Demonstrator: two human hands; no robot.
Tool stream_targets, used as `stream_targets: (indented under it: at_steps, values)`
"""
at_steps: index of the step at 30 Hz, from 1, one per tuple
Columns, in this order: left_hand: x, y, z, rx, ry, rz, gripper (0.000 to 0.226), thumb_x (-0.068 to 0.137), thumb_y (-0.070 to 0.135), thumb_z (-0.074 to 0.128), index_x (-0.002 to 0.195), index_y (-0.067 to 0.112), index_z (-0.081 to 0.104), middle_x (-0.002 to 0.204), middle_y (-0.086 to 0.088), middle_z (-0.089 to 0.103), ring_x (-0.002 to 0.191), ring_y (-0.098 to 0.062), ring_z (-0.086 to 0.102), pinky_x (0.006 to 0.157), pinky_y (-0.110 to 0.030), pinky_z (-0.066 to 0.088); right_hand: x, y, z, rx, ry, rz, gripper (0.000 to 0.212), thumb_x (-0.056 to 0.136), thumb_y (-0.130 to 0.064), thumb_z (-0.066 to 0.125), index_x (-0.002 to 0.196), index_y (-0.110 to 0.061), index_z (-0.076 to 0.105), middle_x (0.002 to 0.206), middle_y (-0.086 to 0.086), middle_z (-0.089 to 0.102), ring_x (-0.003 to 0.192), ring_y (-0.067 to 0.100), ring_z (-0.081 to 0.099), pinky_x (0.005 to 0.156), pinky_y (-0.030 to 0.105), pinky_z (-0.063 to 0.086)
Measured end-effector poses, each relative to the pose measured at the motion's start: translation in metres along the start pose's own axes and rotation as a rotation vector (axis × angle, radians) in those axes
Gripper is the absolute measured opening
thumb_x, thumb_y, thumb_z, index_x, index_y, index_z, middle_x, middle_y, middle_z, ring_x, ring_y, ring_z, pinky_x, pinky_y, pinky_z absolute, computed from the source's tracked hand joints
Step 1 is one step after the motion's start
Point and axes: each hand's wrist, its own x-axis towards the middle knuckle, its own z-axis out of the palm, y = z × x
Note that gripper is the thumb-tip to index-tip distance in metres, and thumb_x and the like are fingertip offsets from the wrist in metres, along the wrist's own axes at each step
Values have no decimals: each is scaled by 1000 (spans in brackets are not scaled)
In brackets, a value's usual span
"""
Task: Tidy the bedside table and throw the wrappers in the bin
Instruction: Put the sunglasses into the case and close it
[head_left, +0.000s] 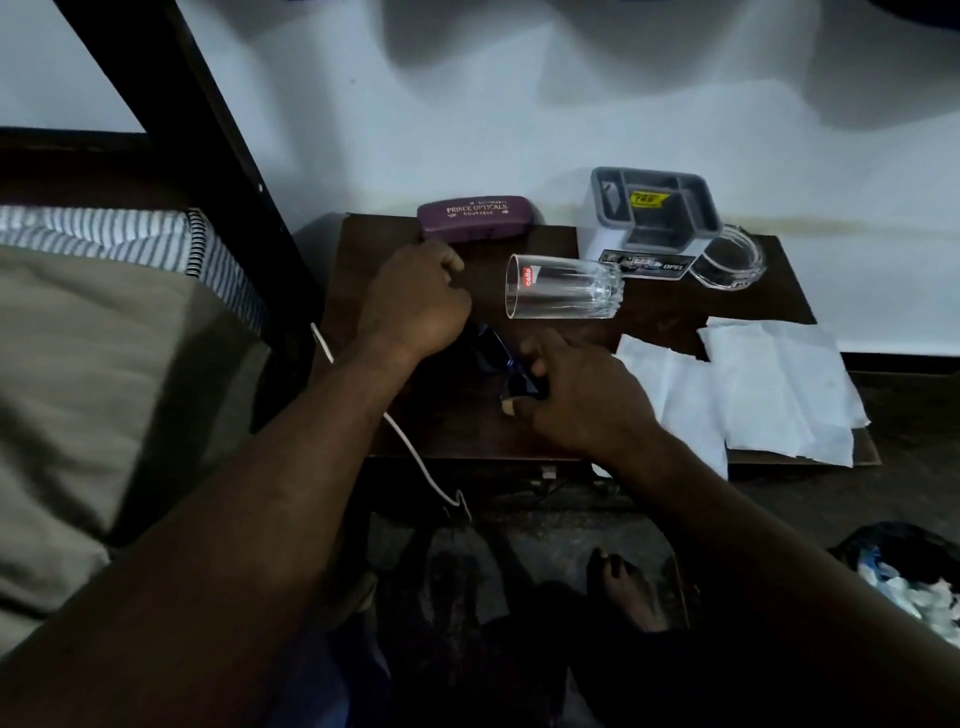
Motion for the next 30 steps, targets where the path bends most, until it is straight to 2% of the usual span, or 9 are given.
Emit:
stream_targets:
  at_steps: [5,9,11,14,17,19,24,28,30]
  values:
    - [18,0,12,27,-27,9,31,80,16,67,109,25,70,116,-1,68,108,-20,64,96,-34,53,14,-3,1,-10,56,-24,49,82,-44,79,123,-28,58,119,0,68,108,28,67,87,42,56]
    - [35,1,17,136,94,-3,55,86,22,65,139,22,53,140,-14,44,128,-37,47,105,-42,44,23,-5,0,-63,69,-47,40,83,-43,78,115,-25,62,117,3,69,108,28,66,84,37,53]
    - [45,1,17,205,127,0,64,91,26,64,151,22,43,150,-14,34,135,-40,36,108,-44,39,25,-7,-1,-71,62,-45,37,85,-43,78,112,-23,63,117,4,69,108,28,65,82,35,49]
    - [62,-9,21,262,33,-11,72,96,34,62,160,27,29,165,-7,20,146,-41,24,116,-53,32,26,-10,-1,-87,53,-49,33,85,-46,77,103,-23,63,114,5,68,106,28,65,78,34,46]
    - [73,-16,28,242,-51,-66,72,99,43,58,161,30,25,170,-3,14,152,-41,16,119,-61,22,27,-10,-2,-65,24,-55,30,83,-45,78,88,-27,54,108,4,68,100,28,65,79,35,50]
    - [76,-15,29,244,-22,-66,70,98,47,58,160,33,28,167,-4,22,149,-41,22,117,-61,22,25,-10,-3,-30,28,-62,30,83,-41,78,83,-29,51,102,3,69,96,27,66,79,35,52]
    - [78,-13,29,261,45,-114,65,91,57,63,150,38,45,150,-11,40,141,-40,32,110,-59,31,20,-9,-9,49,89,-111,17,85,-31,76,85,-24,61,90,-1,69,87,20,64,72,30,45]
    - [74,-13,30,183,67,-58,59,80,54,69,132,26,59,132,-7,62,130,-36,49,105,-53,42,20,-7,-14,145,175,-126,17,83,-31,78,80,-25,62,78,-10,64,76,12,59,69,27,40]
    - [71,-10,26,27,87,-71,55,76,51,74,121,22,64,117,-5,71,116,-28,63,99,-44,51,22,-5,-22,233,227,-120,17,82,-30,80,78,-25,64,76,-11,67,75,12,63,71,29,47]
